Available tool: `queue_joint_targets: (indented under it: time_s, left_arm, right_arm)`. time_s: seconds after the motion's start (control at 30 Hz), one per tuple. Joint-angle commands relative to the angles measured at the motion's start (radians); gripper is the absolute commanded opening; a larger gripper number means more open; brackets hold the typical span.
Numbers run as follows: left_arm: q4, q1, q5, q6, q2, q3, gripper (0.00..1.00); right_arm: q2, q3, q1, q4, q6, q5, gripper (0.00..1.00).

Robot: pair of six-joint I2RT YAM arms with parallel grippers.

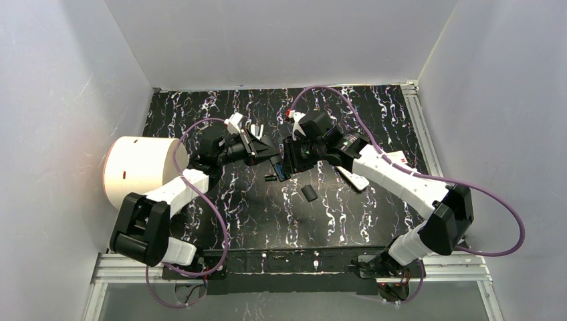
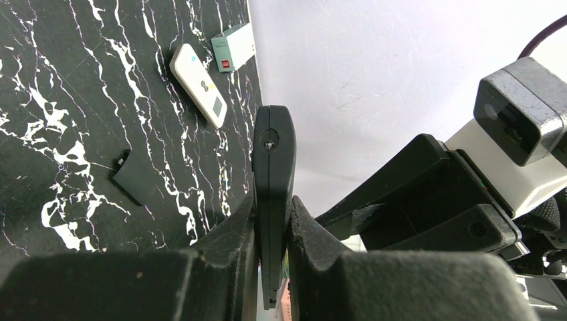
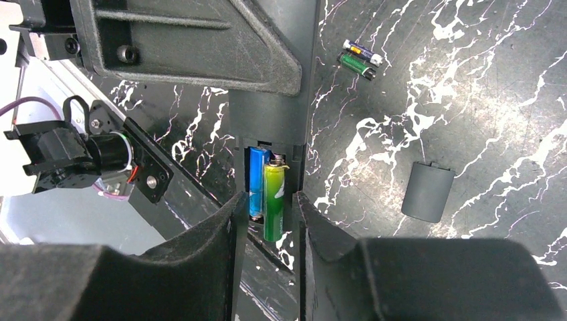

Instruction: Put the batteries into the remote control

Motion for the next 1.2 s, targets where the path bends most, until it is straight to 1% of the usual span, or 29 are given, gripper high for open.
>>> queue_joint_targets:
  time_s: [0.0,0.1,0.3,0.53,0.57,0.7,0.77,0.97,1.17]
  left_arm:
    - [0.035,-0.002,0.018,-0.019,-0.011,0.012,0.0]
    - [0.036,-0.002,0.017,-0.019,-0.011,0.014,0.0]
    - [0.034,-0.003,0.014,-0.02,-0.015,0.011,0.0]
    - [0.034,-0.003,0.015,-0.021,-0.014,0.01,0.0]
    - [0.034,-0.003,0.016,-0.022,-0.016,0.01,0.0]
    - [0.035,-0.003,0.016,-0.021,-0.02,0.01,0.0]
    - [0.034,-0.003,0.017,-0.022,-0.02,0.01,0.0]
    - [0.034,-0.002,0.017,-0.023,-0.022,0.007,0.0]
    - [0.034,-0.003,0.018,-0.03,-0.025,0.02,0.0]
  right_arm:
    - [-0.007,0.052,0.005,-0.029,0.001,0.041,0.4]
    - [-0.03,0.051,0.007,-0.004,0.018,0.056,0.41]
    - [-0.078,0.005,0.005,0.087,0.055,0.081,0.4]
    - [-0.076,-0.001,0.006,0.095,0.061,0.077,0.42]
    - [-0.076,-0.003,0.005,0.096,0.061,0.08,0.41]
    - [-0.071,-0.017,0.005,0.104,0.06,0.077,0.3]
    - [-0.065,-0.018,0.006,0.107,0.058,0.067,0.27]
    - [-0.053,-0.031,0.006,0.113,0.055,0.04,0.25]
    - [-0.039,-0.049,0.006,0.105,0.049,0.024,0.21]
